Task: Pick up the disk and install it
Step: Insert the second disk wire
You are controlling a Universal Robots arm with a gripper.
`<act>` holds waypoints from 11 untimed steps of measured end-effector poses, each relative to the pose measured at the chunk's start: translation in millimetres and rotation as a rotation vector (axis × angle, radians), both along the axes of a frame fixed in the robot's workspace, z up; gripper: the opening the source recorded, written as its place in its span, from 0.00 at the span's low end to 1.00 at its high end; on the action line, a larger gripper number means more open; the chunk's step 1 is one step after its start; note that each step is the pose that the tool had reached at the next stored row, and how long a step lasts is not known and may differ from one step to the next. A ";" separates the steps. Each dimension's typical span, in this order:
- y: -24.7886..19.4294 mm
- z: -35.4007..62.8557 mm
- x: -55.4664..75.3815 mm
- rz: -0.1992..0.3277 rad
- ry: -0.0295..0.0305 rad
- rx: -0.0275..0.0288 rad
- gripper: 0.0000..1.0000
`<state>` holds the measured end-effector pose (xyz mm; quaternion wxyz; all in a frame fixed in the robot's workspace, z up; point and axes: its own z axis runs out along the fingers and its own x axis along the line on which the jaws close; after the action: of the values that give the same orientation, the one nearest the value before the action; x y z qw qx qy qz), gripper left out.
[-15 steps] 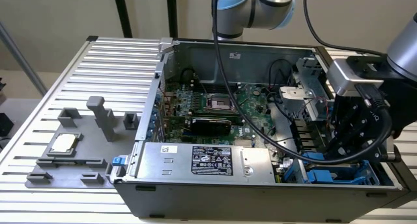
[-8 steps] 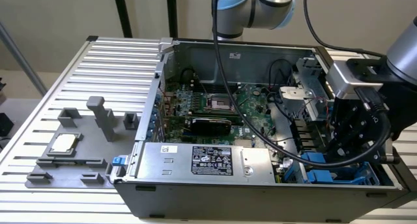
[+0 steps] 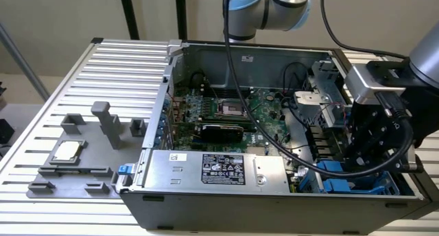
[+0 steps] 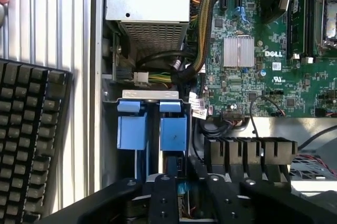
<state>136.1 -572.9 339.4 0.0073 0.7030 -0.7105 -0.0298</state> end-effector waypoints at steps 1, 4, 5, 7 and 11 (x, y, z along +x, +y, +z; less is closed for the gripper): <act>0.0 1.7 -1.1 0.000 -0.0001 0.0009 0.25; 0.0 5.6 -8.4 0.000 0.0000 0.0028 0.25; 0.0 6.4 -11.5 0.000 0.0000 0.0031 0.25; 0.0 7.1 -16.7 0.000 -0.0001 0.0032 0.25; -0.1 6.9 -18.4 0.000 -0.0001 0.0035 0.25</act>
<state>117.7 -573.0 346.4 0.0060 0.7031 -0.7104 -0.0310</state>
